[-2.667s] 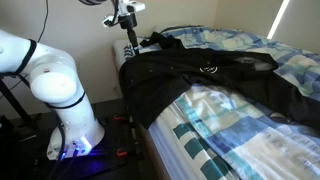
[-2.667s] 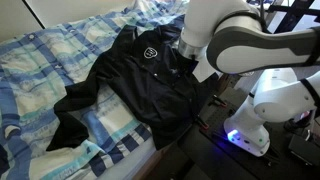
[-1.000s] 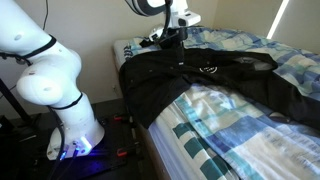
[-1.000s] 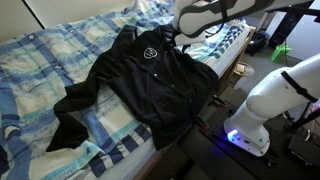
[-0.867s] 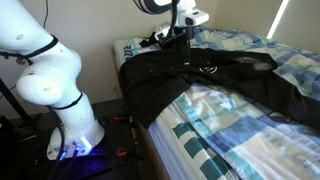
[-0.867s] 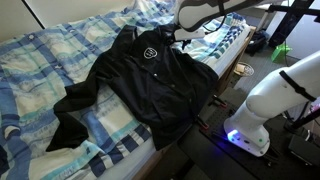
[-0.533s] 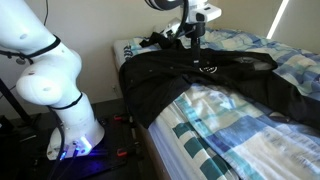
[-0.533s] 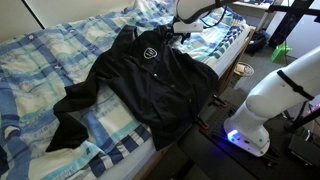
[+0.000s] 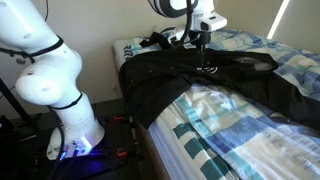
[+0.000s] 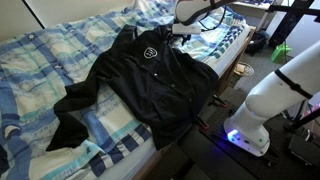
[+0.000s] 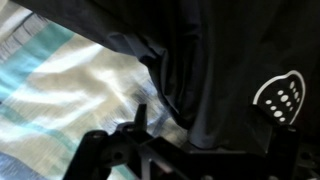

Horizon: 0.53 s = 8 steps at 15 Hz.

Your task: Fold the coat

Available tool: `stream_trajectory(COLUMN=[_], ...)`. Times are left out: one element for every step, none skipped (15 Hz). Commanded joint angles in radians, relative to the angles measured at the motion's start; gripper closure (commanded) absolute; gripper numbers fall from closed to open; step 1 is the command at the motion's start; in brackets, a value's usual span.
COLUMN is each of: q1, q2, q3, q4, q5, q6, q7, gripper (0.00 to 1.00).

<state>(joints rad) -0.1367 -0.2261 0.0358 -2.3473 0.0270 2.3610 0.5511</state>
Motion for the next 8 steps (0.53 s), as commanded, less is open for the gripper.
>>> stream_trajectory(q1=[-0.028,-0.027,-0.024,-0.022,-0.017,-0.013,-0.008,-0.004], q2=[0.193,0.235,0.269,0.308,0.343,0.37,0.397,0.415], q3=[-0.046,-0.066,-0.087,-0.104,-0.12,-0.132,-0.141,-0.147], q4=[0.129,0.163,0.192,0.228,0.263,0.292,0.328,0.355], q5=[0.007,0.021,0.033,0.042,0.072,0.102,0.111,0.123], q6=[0.003,0.007,0.011,0.027,0.044,0.07,0.073,0.091], q7=[0.102,0.12,0.134,0.159,0.166,0.166,0.178,0.181], gripper=[0.0,0.0,0.0,0.0,0.0,0.0,0.0,0.0])
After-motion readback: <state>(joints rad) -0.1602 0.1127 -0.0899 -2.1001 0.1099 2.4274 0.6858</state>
